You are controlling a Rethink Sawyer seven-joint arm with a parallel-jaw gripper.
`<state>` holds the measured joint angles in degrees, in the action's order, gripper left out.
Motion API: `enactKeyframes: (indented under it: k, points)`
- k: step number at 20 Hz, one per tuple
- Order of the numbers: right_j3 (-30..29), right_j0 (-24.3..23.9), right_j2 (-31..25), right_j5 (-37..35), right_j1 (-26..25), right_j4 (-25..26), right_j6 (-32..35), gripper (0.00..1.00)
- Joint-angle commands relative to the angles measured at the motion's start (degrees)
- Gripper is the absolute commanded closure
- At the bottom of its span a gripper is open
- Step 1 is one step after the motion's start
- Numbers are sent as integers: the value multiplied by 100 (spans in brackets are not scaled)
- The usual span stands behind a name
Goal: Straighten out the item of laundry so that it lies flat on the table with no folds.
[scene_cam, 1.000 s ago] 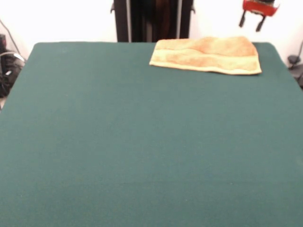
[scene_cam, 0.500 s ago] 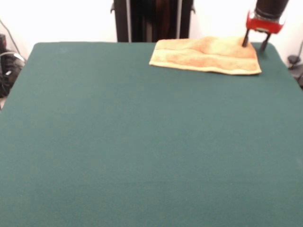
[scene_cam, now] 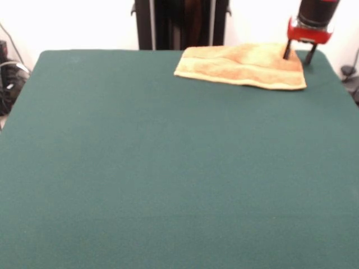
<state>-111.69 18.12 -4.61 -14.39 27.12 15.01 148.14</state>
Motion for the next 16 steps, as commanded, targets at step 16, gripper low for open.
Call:
enactKeyframes:
  k: [16]
  points:
    - [1027,-574,-886,-763,263,810,-754,0]
